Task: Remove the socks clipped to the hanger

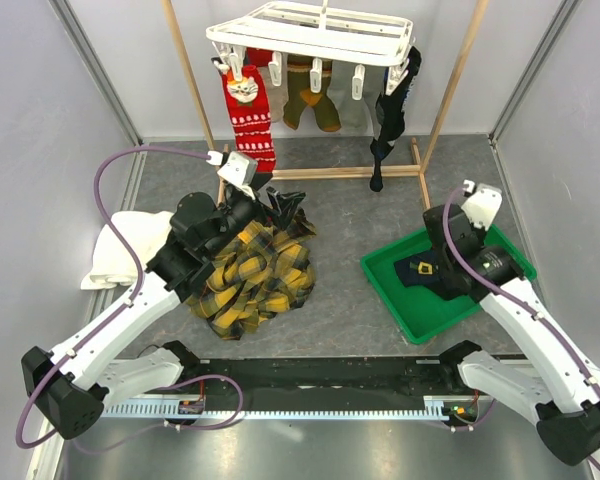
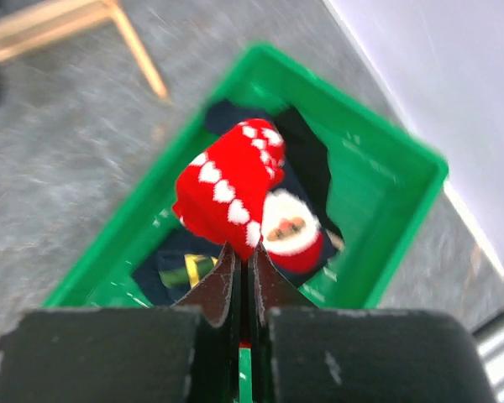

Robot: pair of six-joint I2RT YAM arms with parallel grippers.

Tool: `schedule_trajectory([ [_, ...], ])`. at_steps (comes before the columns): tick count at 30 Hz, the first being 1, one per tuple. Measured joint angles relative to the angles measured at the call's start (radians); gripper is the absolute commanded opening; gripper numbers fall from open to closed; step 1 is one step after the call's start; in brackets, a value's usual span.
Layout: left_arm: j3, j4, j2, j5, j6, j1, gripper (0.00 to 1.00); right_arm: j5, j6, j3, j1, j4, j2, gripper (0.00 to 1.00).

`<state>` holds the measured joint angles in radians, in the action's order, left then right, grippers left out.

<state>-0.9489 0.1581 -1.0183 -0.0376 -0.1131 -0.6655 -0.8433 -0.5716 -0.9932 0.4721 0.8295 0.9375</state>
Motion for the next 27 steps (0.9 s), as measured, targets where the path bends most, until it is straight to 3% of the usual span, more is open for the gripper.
schedule_trajectory([
  [3, 0.002, -0.001, 0.0, 0.055, 0.003, 0.0, 0.91, 0.003, -0.119, 0.087, -0.008, 0.031, -0.041, 0.0],
  [4, 0.002, 0.0, 0.0, 0.082, 0.004, 0.0, 0.91, 0.01, -0.153, 0.119, -0.008, 0.035, -0.059, 0.05],
  [6, 0.007, 0.0, 0.0, 0.142, 0.005, 0.0, 0.91, 0.032, -0.208, 0.175, -0.008, 0.042, -0.086, 0.22],
  [7, 0.009, -0.002, 0.0, 0.172, 0.005, 0.0, 0.91, 0.044, -0.23, 0.2, -0.008, 0.039, -0.093, 0.4],
  [10, 0.022, -0.001, -0.003, 0.256, 0.007, 0.0, 0.91, 0.082, -0.27, 0.249, -0.01, 0.034, -0.085, 0.62],
  [12, 0.026, -0.001, -0.013, 0.299, 0.008, 0.0, 0.91, 0.097, -0.269, 0.253, -0.011, 0.025, -0.078, 0.69],
  [13, 0.026, -0.001, -0.023, 0.318, 0.009, 0.0, 0.91, 0.101, -0.264, 0.252, -0.011, 0.016, -0.08, 0.79],
  [17, 0.021, -0.028, -0.084, 0.379, 0.008, 0.006, 0.91, 0.106, -0.194, 0.221, -0.011, -0.005, -0.1, 0.98],
  [27, -0.072, -0.07, -0.168, 0.347, -0.019, 0.148, 0.91, 0.192, 0.035, 0.131, -0.011, -0.062, -0.284, 0.98],
])
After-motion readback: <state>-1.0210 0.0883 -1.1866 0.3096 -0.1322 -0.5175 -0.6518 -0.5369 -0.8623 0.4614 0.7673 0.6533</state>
